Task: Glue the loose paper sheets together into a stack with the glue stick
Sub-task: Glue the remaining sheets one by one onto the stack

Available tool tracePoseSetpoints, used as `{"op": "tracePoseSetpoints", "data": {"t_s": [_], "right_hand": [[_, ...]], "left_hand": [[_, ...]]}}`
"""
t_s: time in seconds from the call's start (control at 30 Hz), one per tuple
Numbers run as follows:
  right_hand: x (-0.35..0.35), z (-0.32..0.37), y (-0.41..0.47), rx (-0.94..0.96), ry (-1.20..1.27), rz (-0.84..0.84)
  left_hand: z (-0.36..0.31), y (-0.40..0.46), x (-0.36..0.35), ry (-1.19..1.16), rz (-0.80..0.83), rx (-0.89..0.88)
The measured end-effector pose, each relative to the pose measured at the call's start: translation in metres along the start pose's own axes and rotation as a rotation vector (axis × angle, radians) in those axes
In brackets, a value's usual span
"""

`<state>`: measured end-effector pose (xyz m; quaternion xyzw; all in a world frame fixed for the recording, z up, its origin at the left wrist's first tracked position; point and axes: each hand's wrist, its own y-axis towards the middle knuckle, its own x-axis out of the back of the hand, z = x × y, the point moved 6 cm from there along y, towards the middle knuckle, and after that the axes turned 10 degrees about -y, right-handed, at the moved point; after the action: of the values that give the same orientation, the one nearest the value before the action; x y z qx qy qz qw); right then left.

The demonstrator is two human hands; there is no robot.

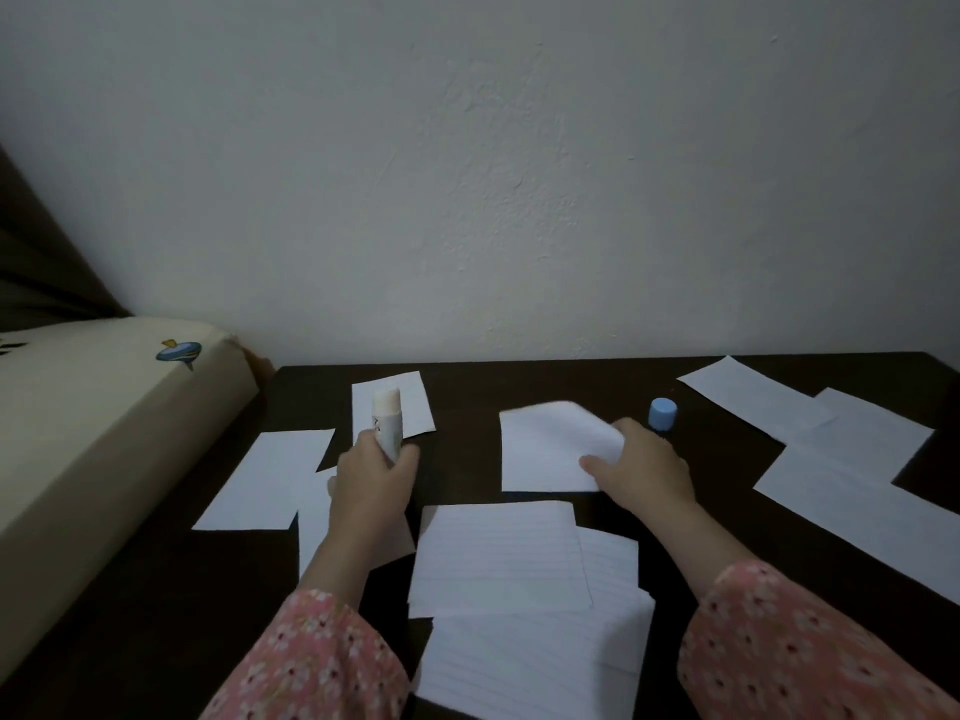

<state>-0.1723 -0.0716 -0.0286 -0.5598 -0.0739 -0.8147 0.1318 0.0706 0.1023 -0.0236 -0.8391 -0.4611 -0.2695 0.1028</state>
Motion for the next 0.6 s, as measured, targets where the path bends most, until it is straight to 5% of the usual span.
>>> {"op": "tracePoseSetpoints", "data": {"t_s": [0.2,0.3,0.43,0.6], "right_hand": [[0.025,0.038,-0.016,0.121,0.481,-0.161],[0.027,0.055,-0.029,0.166,0.629,-0.025],[0.004,0.061,-0.058,0.141,0.529,0.354],[-0.011,0.036,-0.080,0.039,0.208,0.298]], "left_hand": [[0.020,-0.001,0.042,0.437,-0.033,0.123],[0.032,-0.007,0.044,0.424,0.005,0.218],[0.036,-0.012,0.043,0.405,0.014,0.225],[0.034,-0.016,0.041,0.404,0.027,0.193]]}}
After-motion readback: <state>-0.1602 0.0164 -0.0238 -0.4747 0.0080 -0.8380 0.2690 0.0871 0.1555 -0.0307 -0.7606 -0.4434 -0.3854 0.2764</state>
